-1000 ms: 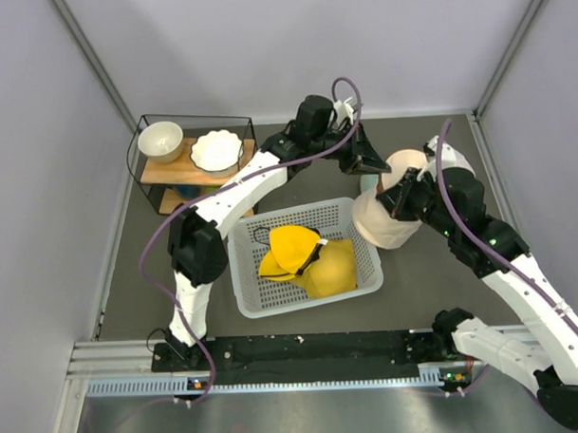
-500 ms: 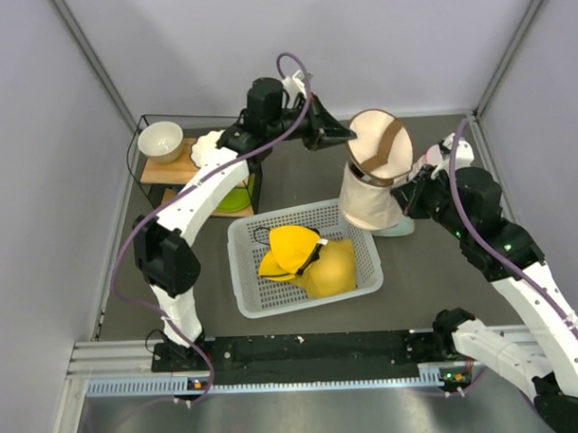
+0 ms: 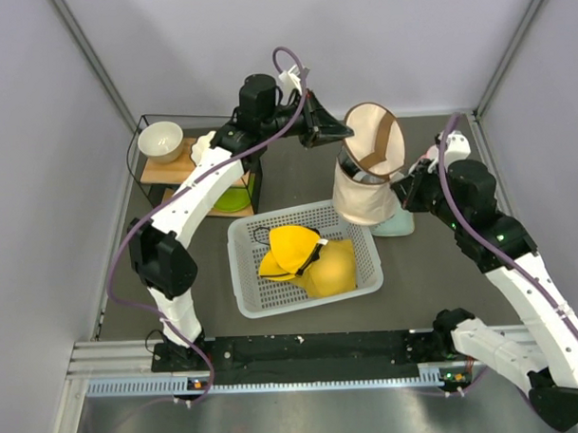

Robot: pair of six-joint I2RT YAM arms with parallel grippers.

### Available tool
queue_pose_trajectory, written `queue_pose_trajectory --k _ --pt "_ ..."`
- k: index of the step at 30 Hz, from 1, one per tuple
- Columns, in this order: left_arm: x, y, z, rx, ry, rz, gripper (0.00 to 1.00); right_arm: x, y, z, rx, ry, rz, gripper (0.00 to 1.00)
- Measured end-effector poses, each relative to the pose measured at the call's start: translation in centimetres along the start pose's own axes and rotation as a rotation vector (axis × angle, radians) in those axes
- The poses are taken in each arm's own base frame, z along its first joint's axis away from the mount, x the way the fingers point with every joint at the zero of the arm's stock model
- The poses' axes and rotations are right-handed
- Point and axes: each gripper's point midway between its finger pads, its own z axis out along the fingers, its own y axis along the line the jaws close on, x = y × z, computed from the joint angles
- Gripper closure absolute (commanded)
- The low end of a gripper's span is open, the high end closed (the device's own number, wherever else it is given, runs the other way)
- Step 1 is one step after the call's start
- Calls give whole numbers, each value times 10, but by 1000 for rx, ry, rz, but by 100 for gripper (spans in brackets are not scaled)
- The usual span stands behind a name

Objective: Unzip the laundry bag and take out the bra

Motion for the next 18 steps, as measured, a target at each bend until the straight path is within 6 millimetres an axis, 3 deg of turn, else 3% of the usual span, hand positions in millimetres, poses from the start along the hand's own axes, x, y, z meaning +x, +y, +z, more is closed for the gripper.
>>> queue_pose_trajectory --k 4,15,18 --pt "-7 -3 -2 12 -20 37 100 -4 4 16 -7 8 -1 100" --pt "-84 -27 -7 17 -205 231 100 -49 31 102 -53 -37 -31 100" --pt "-98 -24 -6 14 -238 256 100 -56 33 124 -61 -46 -30 100"
